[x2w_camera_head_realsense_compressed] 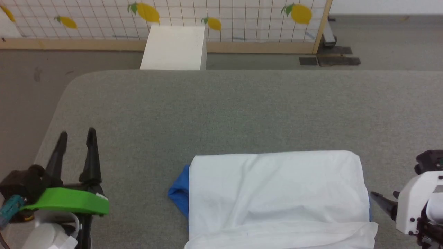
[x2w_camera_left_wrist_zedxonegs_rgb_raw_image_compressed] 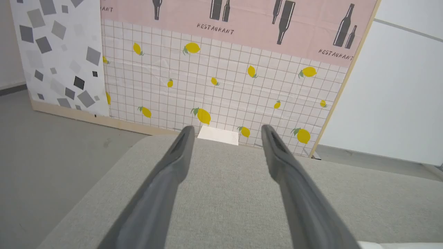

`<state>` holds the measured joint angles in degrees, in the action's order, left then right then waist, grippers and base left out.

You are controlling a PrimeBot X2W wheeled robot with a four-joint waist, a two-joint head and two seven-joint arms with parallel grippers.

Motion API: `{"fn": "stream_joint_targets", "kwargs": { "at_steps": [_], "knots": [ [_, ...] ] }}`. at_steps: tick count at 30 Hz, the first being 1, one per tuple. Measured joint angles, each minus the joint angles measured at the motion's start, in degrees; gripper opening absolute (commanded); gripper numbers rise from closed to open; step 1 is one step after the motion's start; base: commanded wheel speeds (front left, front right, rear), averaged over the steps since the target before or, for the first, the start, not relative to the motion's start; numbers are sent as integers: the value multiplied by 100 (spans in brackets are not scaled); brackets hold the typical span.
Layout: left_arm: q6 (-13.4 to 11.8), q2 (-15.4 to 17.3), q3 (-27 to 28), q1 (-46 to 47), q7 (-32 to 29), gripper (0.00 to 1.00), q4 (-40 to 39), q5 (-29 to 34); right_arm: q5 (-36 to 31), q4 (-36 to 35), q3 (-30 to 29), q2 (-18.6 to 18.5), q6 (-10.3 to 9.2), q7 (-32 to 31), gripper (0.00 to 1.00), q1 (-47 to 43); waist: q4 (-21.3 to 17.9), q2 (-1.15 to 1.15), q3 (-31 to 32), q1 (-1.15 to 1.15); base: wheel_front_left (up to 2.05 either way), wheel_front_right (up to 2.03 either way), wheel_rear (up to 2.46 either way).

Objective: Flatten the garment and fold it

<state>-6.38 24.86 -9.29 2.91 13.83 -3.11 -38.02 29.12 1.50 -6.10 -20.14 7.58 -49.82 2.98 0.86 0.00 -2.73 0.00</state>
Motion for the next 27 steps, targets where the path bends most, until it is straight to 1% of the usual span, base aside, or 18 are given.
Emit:
{"fn": "stream_joint_targets", "kwargs": {
  "at_steps": [2,3,5,9,12,18,24,25,26,27],
  "knots": [
    [87,-62,157,123,74,100,-59,402,56,213,172,-62,0,98,100,98,33,0,-138,0,0,0,0],
    [129,-155,292,160,74,100,-149,538,63,286,244,-97,0,107,100,141,47,0,-196,0,0,0,0],
    [308,-407,549,252,91,100,-405,898,64,458,377,-160,0,186,100,270,85,0,-344,0,0,0,0],
    [665,-872,870,253,93,100,-474,1277,66,788,601,-204,0,211,100,415,165,0,-600,0,0,0,0],
    [895,-1113,1047,240,96,100,-389,1506,141,913,803,-224,0,210,100,419,241,0,-721,0,0,0,0],
    [1160,-1421,1336,226,97,100,-232,1682,546,913,1278,-212,-3,274,100,640,342,0,-795,0,0,0,0],
    [1292,-1627,1414,218,96,100,-100,1838,584,1107,1580,-240,-2,396,100,787,387,0,-779,0,0,0,0],
    [1299,-1645,1419,218,97,100,-87,1845,584,1148,1600,-248,-2,396,31,812,395,0,-772,0,0,0,0],
    [1318,-1661,1425,218,97,100,-80,1856,581,1181,1613,-255,-2,399,12,836,401,0,-765,0,0,0,0],
    [1334,-1675,1430,217,97,100,-77,1870,572,1225,1602,-253,-2,415,0,858,405,0,-759,0,0,0,0]
  ]
}}
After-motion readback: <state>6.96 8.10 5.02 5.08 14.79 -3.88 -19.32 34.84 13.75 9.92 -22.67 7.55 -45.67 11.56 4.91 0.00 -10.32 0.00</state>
